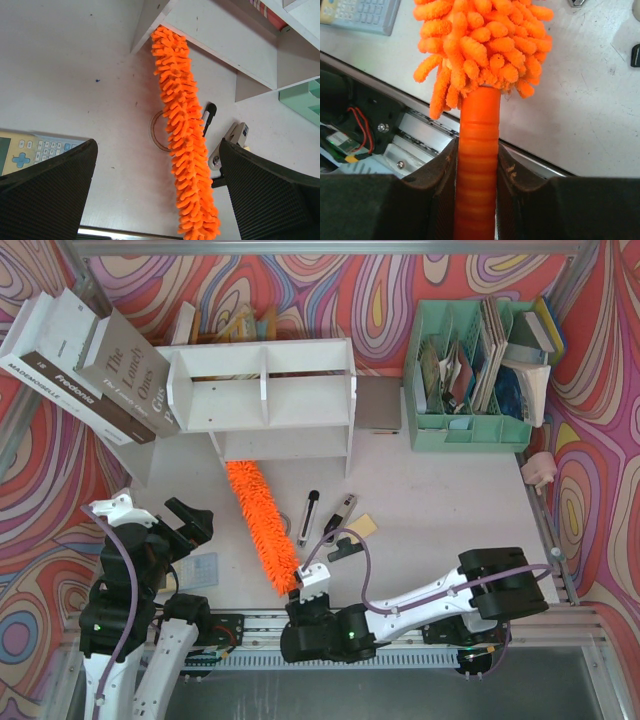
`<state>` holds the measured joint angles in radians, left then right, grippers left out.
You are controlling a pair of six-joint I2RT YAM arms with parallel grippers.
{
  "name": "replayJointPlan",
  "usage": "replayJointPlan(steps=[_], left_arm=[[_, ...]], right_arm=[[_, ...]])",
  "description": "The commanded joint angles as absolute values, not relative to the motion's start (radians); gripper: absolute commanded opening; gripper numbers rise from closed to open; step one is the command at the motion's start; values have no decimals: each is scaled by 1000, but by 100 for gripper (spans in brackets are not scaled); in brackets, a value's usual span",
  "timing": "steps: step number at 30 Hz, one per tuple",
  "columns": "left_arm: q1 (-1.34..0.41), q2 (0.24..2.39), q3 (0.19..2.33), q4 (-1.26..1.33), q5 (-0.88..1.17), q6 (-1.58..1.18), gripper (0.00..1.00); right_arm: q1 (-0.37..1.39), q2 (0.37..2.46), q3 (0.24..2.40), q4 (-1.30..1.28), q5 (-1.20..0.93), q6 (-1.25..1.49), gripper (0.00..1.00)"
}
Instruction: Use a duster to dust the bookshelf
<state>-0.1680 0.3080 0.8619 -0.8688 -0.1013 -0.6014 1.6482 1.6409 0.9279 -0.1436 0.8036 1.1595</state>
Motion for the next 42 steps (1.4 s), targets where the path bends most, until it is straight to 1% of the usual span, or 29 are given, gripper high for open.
replayJointPlan(steps=[1,3,6,8,11,15,18,23,28,30,36,42], left_arm=[[-163,305,847,-855,-97,-589,98],[-163,305,847,-855,-96,-589,98],[-163,305,847,-853,-96,-589,98],[-163,305,847,-853,-95,-589,98],[-163,306,847,-853,-94,-589,98],[-162,307,847,-854,-94,-589,98],[-163,308,847,-853,-94,-588,98],[-163,310,847,-854,-95,-589,98],[-163,308,847,-854,-95,-589,98],[-163,308,848,-854,-95,-589,98],[-163,306,847,-854,-95,-588,98],[-163,308,848,-854,-96,-589,98]], right_arm=[[1647,1649,953,-14,873,1025,0],[1647,1639,959,-134,925,1148,0],[1646,1621,968,-384,1000,1439,0],[1647,1611,968,-564,1025,1650,0],[1646,1595,953,-746,1038,1887,0],[1648,1581,942,-907,1038,2076,0],[1649,1577,938,-973,1028,2172,0],[1647,1540,887,-916,998,2153,0],[1631,1485,816,-670,908,1933,0],[1622,1476,800,-613,875,1886,0],[1596,1487,820,-635,792,1892,0],[1600,1474,891,-720,901,1866,0]])
